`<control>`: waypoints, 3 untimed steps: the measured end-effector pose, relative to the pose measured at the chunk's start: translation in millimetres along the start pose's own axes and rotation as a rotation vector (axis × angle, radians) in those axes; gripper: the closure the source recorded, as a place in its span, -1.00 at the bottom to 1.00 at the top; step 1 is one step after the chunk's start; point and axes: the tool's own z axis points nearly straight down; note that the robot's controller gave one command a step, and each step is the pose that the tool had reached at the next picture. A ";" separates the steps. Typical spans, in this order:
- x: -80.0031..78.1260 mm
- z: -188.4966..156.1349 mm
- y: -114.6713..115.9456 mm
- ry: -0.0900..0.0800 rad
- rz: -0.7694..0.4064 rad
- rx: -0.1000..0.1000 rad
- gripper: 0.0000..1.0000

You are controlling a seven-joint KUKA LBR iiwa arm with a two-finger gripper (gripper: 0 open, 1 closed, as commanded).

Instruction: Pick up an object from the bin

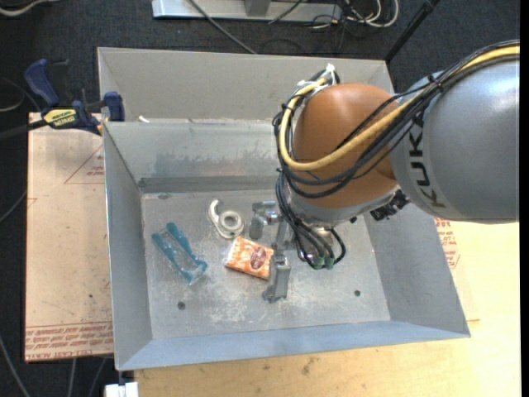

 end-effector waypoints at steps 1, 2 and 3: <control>-1.6 -4.2 -0.8 -0.008 0.004 -0.001 -1.00; -37.2 60.6 -48.7 -0.013 0.015 -0.002 -1.00; -29.4 69.3 -50.1 -0.007 0.155 -0.001 -1.00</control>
Offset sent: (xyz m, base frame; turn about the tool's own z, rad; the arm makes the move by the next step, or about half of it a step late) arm 0.0372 -0.0527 -0.0666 0.0162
